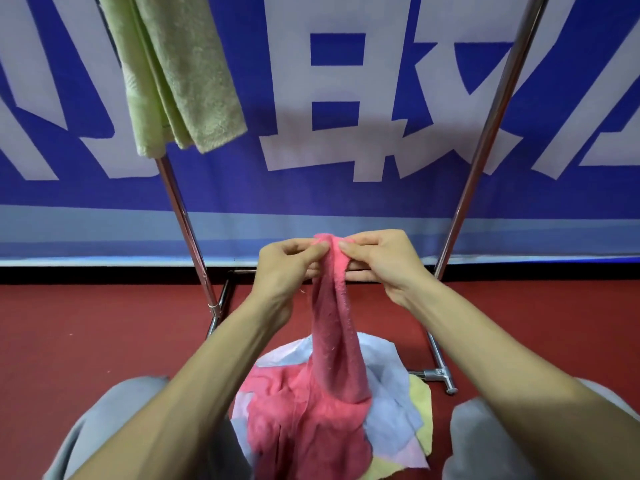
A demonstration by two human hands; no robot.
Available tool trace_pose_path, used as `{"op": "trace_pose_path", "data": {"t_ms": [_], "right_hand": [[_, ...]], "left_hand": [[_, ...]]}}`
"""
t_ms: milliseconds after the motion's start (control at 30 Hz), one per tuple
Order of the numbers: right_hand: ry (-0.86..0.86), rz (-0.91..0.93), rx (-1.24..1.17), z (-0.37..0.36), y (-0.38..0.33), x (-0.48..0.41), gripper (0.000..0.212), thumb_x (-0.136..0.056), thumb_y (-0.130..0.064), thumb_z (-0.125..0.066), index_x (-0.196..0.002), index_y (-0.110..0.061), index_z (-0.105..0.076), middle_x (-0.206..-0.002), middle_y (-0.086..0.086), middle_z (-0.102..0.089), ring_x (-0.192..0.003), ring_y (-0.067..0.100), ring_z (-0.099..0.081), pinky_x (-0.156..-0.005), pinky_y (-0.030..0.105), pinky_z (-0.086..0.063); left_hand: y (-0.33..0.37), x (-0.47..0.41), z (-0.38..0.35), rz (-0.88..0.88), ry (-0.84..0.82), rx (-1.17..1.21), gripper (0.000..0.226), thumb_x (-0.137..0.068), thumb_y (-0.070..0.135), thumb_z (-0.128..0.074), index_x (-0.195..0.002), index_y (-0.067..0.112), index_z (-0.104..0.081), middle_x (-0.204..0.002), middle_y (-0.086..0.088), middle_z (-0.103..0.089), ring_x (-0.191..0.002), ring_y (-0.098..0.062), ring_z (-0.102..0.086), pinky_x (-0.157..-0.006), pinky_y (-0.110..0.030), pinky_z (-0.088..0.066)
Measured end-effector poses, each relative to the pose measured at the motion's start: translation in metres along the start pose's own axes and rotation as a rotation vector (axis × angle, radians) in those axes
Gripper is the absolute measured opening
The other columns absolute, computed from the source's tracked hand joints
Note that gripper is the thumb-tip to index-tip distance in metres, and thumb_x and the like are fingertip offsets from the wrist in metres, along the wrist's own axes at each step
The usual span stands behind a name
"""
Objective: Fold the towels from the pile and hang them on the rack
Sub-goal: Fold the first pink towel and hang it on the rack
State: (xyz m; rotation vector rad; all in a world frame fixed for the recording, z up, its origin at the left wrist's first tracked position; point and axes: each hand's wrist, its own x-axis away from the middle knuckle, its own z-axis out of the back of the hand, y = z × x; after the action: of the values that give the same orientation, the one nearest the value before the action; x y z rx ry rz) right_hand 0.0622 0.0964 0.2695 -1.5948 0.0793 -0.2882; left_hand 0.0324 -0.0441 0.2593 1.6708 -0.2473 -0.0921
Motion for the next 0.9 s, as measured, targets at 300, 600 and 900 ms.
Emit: {"op": "trace_pose_path", "data": {"t_ms": [300,600,900], "right_hand": [[-0.094,0.089,0.048,-0.001,-0.003,0.015,0.019,-0.095,-0.010,-0.055,-0.099,-0.003,-0.072,-0.082,0.009,-0.075,-0.076,0.014,-0.073,-0.069,0.021,-0.058],[-0.034,0.111,0.094,0.003,-0.003,0.015,0.021,-0.094,-0.012,-0.058,-0.097,0.003,-0.072,-0.080,0.011,-0.073,-0.067,0.010,-0.071,-0.066,0.020,-0.058],[-0.031,0.097,0.269,0.017,-0.002,0.011,0.018,-0.077,-0.018,-0.078,-0.089,-0.005,-0.076,-0.086,0.018,-0.074,-0.075,0.014,-0.067,-0.077,0.032,-0.060]], "left_hand": [[-0.004,0.001,0.003,-0.178,0.038,-0.154,0.018,-0.077,0.016,-0.077,-0.094,0.013,-0.078,-0.090,-0.003,-0.076,-0.094,-0.023,-0.071,-0.090,-0.048,-0.054],[-0.004,0.010,0.000,-0.356,0.007,-0.349,0.055,-0.068,-0.019,-0.061,-0.096,0.029,-0.063,-0.079,-0.001,-0.073,-0.070,-0.013,-0.068,-0.073,-0.034,-0.057],[-0.002,0.015,0.004,-0.365,-0.131,-0.448,0.054,-0.062,-0.023,-0.034,-0.091,0.021,-0.041,-0.091,0.004,-0.075,-0.087,-0.006,-0.062,-0.064,-0.014,-0.039]]}}
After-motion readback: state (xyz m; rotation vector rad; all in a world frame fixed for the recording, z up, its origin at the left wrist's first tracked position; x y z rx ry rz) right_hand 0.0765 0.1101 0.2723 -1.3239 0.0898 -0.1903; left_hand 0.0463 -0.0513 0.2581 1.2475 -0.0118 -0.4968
